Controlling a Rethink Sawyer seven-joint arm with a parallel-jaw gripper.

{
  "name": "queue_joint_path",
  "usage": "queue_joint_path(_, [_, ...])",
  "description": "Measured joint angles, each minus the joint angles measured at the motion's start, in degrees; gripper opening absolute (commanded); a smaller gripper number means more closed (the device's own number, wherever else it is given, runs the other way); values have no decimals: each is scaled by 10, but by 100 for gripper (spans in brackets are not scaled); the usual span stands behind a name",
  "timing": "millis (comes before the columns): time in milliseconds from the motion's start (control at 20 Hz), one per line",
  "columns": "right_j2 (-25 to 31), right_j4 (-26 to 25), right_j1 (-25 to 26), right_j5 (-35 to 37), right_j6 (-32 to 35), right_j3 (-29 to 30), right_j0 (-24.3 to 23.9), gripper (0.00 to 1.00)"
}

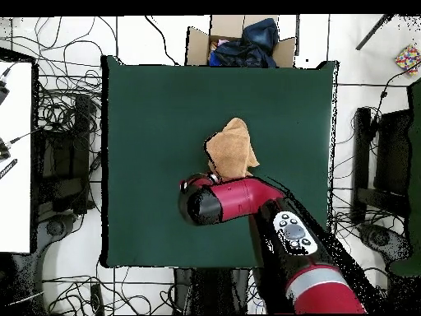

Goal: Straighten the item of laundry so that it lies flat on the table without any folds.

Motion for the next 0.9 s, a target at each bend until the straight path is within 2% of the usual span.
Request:
queue_joint_path(350, [1, 1, 8, 27, 0, -16, -47, 100])
queue_joint_path(600, [7, 0, 10, 96, 0, -60, -101, 100])
queue_joint_path(900, [9, 0, 10, 133, 0, -95, -122, 100])
